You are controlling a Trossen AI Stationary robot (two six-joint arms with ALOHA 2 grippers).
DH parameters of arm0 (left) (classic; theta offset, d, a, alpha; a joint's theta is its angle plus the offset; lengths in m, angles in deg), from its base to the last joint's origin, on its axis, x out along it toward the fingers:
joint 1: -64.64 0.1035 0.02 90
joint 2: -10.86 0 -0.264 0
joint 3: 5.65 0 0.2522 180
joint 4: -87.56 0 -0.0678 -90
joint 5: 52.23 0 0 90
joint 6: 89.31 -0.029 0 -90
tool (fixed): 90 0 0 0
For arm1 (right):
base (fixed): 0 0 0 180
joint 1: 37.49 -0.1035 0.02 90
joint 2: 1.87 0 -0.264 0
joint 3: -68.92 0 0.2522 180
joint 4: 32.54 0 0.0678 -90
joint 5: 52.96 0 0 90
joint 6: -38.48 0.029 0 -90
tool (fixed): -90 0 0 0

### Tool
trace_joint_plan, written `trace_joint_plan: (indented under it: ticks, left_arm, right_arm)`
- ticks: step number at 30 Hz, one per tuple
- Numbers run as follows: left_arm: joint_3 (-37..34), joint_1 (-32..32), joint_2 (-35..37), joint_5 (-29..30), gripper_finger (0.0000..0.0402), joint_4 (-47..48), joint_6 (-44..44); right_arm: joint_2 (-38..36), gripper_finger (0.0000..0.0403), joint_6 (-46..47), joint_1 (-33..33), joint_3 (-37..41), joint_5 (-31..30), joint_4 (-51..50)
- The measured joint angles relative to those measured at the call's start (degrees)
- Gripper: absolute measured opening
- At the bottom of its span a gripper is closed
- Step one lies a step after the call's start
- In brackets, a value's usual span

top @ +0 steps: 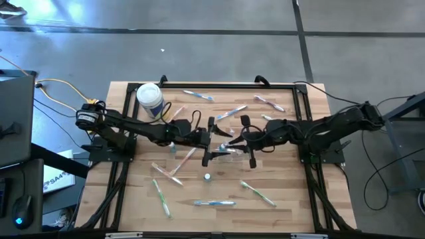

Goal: Pick & Place toothbrushing station
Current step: Put the bottom purple toothbrush into the transparent organizer

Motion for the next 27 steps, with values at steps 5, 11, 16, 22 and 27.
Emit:
trace_joint_plan:
  ticks: [5, 11, 16, 22, 27]
  left_arm:
    - [0.0, 0.0, 0.0, 0.0, 0.0269, 0.0, -0.1]
    - [0.0, 0.0, 0.0, 0.2, 0.0185, 0.0, -0.1]
    - [0.0, 0.0, 0.0, 0.2, 0.0108, 0.0, -0.1]
    - [0.0, -0.1, 0.0, -0.2, 0.0027, 0.9, -0.5]
    - [0.0, -0.1, 0.0, -0.2, 0.0023, 1.3, 0.0]
  right_arm:
    - [0.3, 0.0005, -0.1, 0.0, 0.0, 0.0, -0.1]
    - [0.3, 0.0005, -0.1, 0.0, 0.0, 0.0, 0.0]
    - [0.3, 0.0005, -0.2, 0.0, 0.0, 0.0, 0.1]
    - [0.3, 0.0006, 0.4, 0.1, 0.0, 0.4, -0.5]
    - [0.3, 0.004, 0.3, 0.0, 0.0, -0.5, -1.2]
